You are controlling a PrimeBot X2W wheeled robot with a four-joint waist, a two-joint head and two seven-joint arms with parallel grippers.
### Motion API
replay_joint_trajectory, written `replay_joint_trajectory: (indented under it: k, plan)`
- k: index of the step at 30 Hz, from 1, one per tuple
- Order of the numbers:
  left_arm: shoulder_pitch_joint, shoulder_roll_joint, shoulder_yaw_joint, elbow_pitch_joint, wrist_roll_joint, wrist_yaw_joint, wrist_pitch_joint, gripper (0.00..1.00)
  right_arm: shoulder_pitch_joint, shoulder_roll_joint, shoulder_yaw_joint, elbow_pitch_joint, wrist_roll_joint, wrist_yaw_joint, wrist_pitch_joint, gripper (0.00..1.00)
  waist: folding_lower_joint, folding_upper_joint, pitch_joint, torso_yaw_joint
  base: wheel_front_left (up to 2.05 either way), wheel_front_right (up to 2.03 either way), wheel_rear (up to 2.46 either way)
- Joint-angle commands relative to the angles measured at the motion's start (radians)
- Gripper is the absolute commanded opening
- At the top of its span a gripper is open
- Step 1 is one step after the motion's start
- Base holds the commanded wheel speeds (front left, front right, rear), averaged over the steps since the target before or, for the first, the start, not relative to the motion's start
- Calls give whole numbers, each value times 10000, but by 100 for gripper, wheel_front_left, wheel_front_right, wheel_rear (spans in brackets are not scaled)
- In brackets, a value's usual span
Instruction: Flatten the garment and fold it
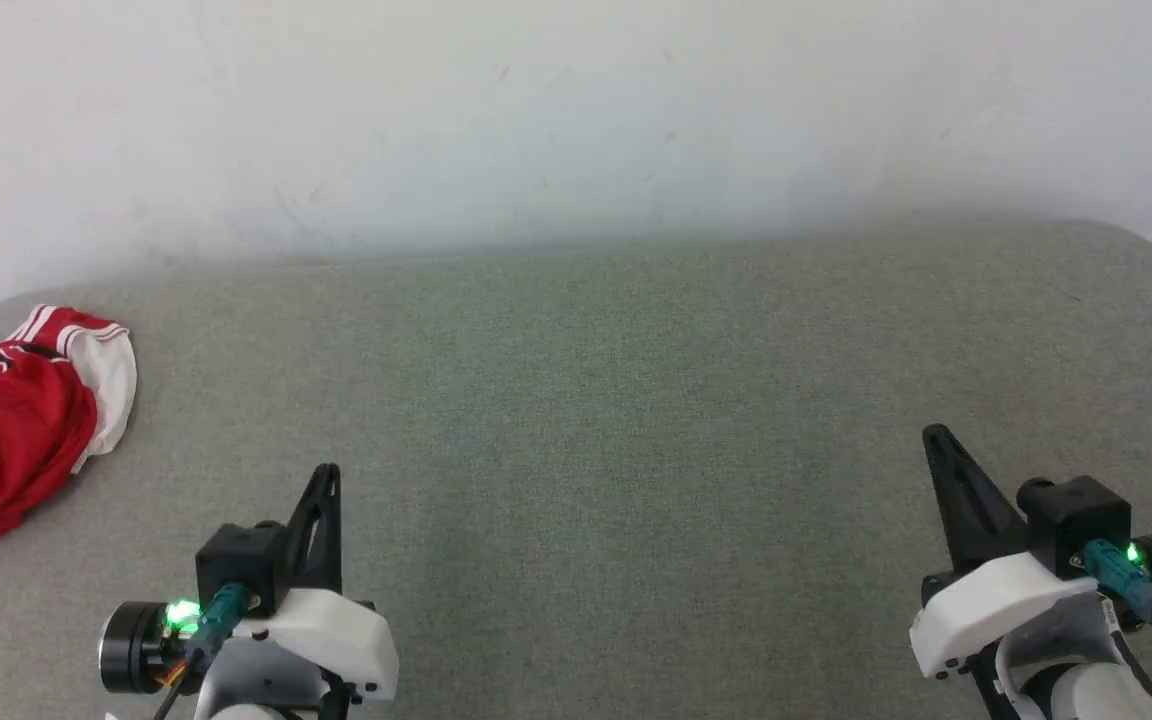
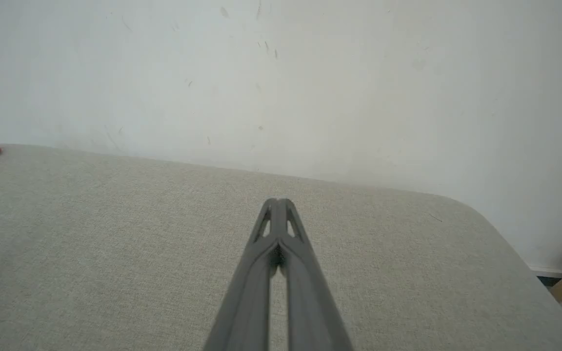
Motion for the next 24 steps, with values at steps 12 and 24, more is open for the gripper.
replay_joint_trajectory:
  k: [12,24]
  plan:
    - [-122,-38,41,-47,62,66,1,0,74,32,1,-41,-60,-9,5,0,0,-1,0,0,0,0,0]
    - [19,3,-11,8,-16,-12,-29,100,12,-5,-31,24,33,0,-29,100,0,-1,1,0,0,0,0]
